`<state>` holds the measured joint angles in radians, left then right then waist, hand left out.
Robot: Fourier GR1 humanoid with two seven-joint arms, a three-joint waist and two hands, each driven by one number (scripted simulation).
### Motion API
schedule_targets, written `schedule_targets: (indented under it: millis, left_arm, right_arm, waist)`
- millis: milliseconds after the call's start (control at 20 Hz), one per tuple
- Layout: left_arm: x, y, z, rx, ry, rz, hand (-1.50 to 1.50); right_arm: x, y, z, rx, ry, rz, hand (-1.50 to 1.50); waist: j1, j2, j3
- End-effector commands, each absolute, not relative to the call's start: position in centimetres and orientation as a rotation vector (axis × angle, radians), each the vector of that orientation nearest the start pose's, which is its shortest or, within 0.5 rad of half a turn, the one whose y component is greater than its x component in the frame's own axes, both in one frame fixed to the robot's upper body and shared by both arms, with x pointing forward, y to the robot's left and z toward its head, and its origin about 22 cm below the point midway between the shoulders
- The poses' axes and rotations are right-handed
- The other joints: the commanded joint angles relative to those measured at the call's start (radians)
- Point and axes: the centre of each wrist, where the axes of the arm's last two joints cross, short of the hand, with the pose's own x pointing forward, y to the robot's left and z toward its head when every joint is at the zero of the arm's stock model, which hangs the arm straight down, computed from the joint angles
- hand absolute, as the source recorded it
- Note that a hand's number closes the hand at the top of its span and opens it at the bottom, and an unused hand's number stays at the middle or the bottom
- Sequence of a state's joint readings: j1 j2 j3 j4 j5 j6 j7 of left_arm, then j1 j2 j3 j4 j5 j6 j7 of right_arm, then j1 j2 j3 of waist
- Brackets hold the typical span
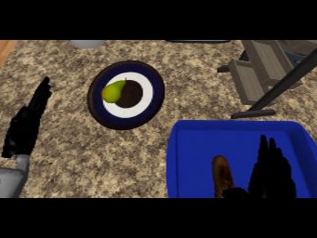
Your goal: Pick the sweet potato from the tray and place it in the tiered basket
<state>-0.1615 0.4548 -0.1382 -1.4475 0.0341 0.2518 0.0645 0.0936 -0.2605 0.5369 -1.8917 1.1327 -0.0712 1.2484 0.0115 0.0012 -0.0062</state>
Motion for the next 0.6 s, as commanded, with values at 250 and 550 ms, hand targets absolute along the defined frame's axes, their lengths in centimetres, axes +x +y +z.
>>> schedule_targets:
  millis: [250,550]
  left_arm:
    - [27.8,29.6,3.7,0.411,-1.540,-0.249,0.00]
    - [27.8,28.8,2.8,0.421,-1.525,-0.242,0.00]
  right_arm:
    - [20.3,-10.7,5.8,-1.276,-0.487,0.546,-1.50]
    - [19.6,-10.2,4.5,-1.374,-0.447,0.588,-1.50]
  waist:
    - [0.000,0.000,0.003]
    - [-0.011,-0.001,0.004]
